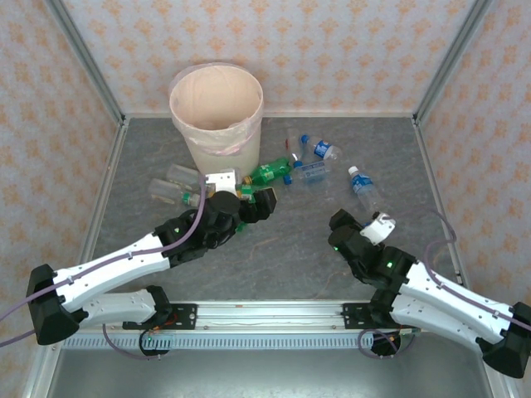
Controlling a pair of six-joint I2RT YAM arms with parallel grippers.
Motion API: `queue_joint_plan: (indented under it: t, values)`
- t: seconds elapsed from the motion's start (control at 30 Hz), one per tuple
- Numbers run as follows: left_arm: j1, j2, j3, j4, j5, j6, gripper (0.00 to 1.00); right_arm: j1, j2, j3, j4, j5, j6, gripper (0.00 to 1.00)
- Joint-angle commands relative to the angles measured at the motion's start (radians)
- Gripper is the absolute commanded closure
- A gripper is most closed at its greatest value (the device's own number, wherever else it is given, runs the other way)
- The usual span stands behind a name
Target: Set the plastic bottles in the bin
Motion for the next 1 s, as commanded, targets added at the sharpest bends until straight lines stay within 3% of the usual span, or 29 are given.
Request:
queue_joint_plan:
  t: [0.0,0.23,0.4,0.6,0.97]
  values:
    - [-0.002,-0.041,-0.059,0.032,-0.072,0.000,0.01,-0.034,-0.011,-0.021,-0.068,-0.003,0.088,0.00]
    - [0.000,-0.165,-0.211,0.188,-0.021,0.073,0.01,-0.225,0.031,-0.048,0.022,-0.129,0.031,0.00]
    - [0.000,-0.182,-0.224,0.182,-0.020,0.093,0.01,-0.364,0.130,-0.054,0.129,-0.255,-0.028,0.00]
    - [0.000,-0.171,-0.222,0.161,0.019,0.097,0.01,-0.458,0.294,-0.028,0.219,-0.327,-0.077,0.00]
    - [-0.001,-0.197,-0.254,0.186,0.020,0.112,0.01,-0.480,0.397,-0.099,0.329,-0.338,-0.052,0.04]
